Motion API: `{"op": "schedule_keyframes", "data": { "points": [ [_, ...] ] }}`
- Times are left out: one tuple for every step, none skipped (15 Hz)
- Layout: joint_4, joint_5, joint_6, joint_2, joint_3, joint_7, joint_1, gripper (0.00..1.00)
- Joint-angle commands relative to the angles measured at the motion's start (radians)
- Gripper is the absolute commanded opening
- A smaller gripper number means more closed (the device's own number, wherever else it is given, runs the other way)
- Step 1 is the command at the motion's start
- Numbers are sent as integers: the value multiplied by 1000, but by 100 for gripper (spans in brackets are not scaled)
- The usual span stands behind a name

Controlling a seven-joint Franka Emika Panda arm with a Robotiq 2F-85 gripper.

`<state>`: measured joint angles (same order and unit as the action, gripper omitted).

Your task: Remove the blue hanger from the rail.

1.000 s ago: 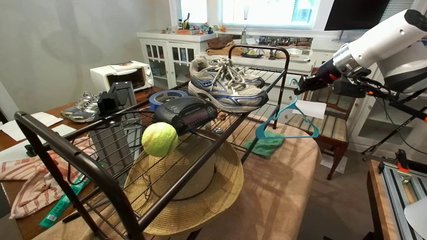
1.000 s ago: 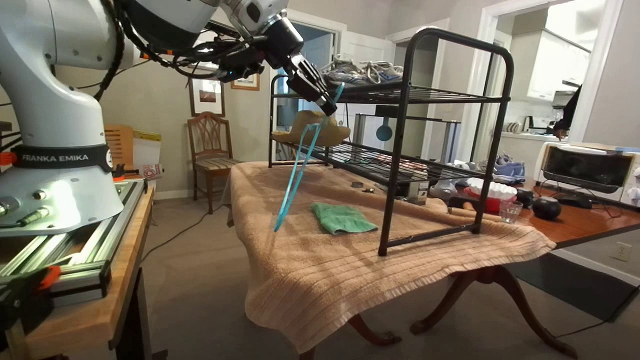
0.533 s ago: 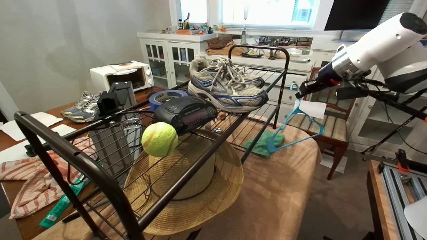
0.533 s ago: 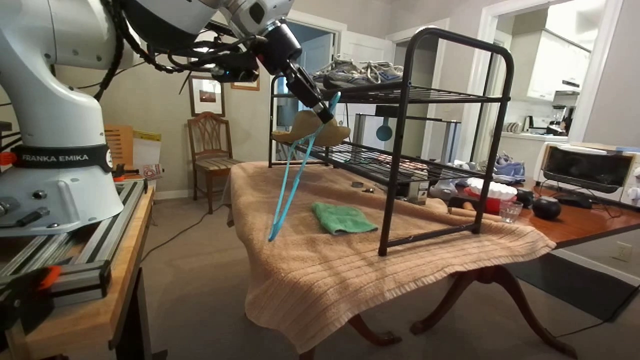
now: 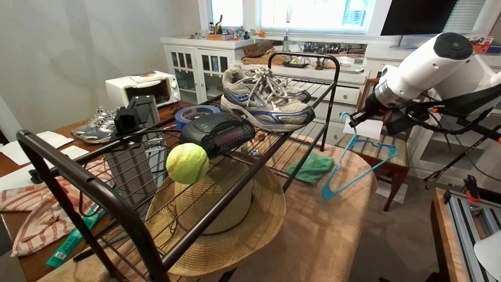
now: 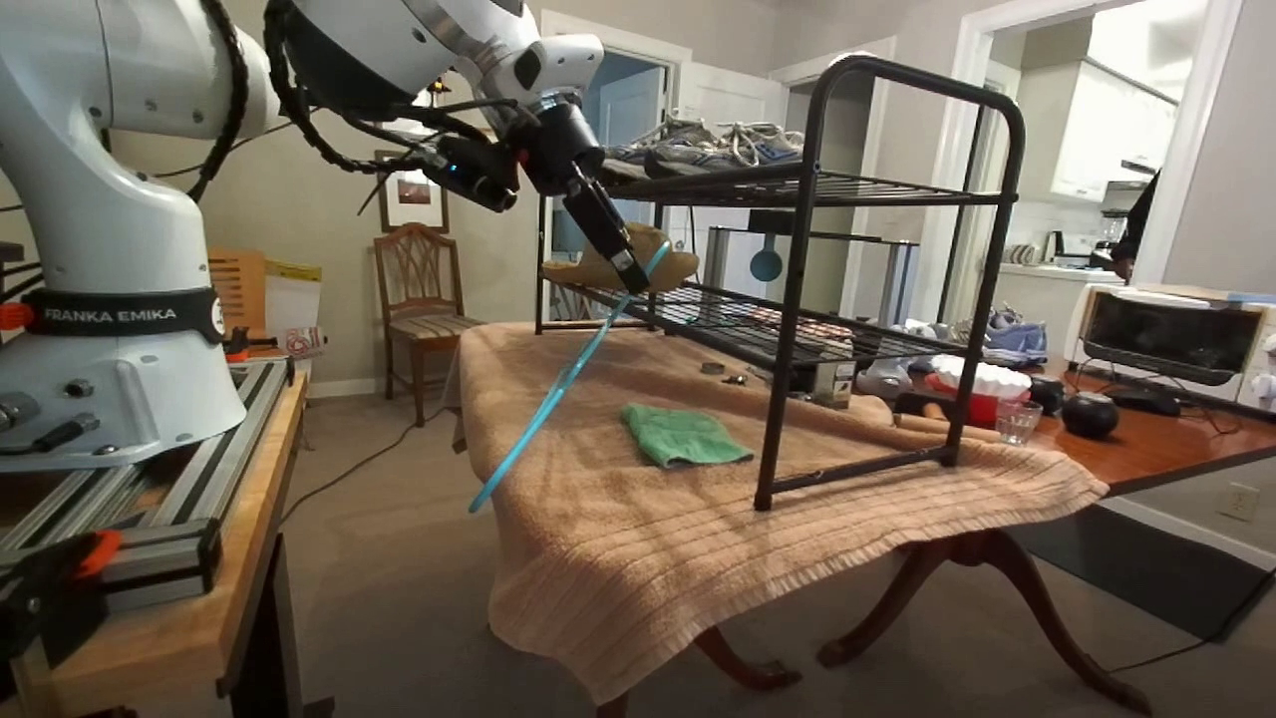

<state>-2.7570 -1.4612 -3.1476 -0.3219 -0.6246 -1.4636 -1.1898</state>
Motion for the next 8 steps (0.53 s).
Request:
{"op": "schedule_keyframes", "data": {
  "points": [
    [24, -3, 88, 79, -59, -4, -3, 2],
    [34, 8, 105, 112, -69, 6, -5, 2],
    [42, 21, 121, 143, -77, 17, -7, 2],
    [48, 45, 149, 179, -82, 32, -9, 2],
    [49, 85, 179, 217, -79, 61, -10, 2],
    [56, 119, 197, 252, -76, 79, -8, 2],
    [63, 156, 212, 279, -72, 98, -5, 2],
    [70, 193, 221, 298, -69, 119, -1, 2]
  ]
}}
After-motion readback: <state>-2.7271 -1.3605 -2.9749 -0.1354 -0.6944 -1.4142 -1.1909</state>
